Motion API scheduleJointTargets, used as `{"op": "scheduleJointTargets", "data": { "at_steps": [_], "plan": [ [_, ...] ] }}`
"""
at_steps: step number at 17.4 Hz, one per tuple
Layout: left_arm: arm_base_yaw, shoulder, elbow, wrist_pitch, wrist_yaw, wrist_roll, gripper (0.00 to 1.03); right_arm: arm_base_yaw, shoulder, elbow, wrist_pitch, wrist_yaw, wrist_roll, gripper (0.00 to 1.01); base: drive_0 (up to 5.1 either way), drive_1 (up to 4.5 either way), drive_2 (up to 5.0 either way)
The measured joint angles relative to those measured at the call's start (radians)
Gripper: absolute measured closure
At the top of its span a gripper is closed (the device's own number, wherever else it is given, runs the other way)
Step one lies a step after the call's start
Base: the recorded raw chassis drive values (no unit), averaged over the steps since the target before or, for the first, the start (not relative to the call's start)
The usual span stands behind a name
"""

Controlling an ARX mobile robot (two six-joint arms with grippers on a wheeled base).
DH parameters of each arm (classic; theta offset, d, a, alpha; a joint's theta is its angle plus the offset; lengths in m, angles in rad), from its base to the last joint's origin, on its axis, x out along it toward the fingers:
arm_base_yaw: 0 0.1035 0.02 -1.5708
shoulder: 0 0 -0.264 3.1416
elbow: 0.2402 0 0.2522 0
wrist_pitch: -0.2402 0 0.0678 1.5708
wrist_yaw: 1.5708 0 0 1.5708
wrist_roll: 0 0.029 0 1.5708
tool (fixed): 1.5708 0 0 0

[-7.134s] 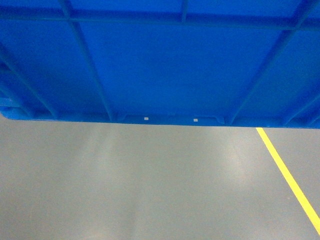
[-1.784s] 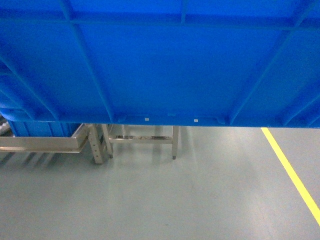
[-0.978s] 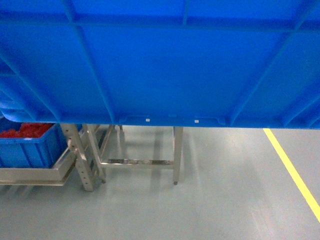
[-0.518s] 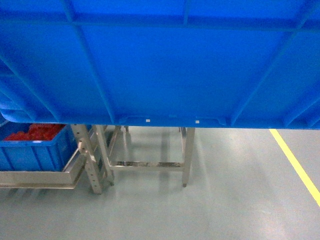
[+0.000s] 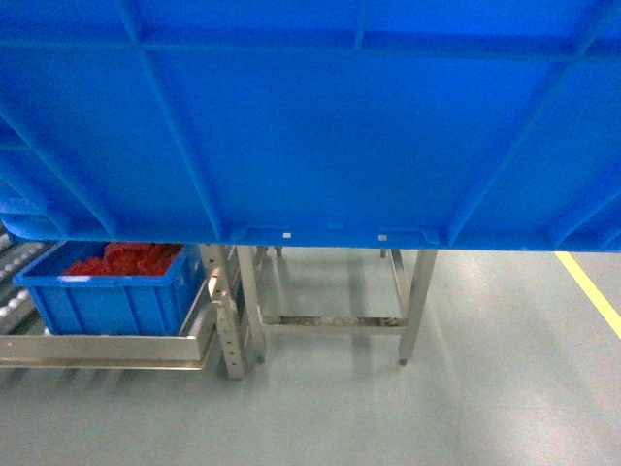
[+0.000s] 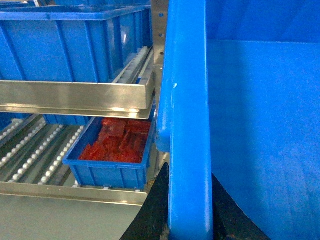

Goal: Place box next to blue box on left shelf

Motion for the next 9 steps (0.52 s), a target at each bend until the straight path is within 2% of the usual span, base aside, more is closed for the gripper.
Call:
{"op": "scheduleJointTargets", "data": {
  "at_steps": [9],
  "plan": [
    [0.0, -0.001, 0.0, 0.001, -0.001, -0.001, 0.94, 0.0, -0.001, 0.0, 0.002, 0.0, 0.0, 0.92, -5.0, 2.48, 2.5]
  ]
}}
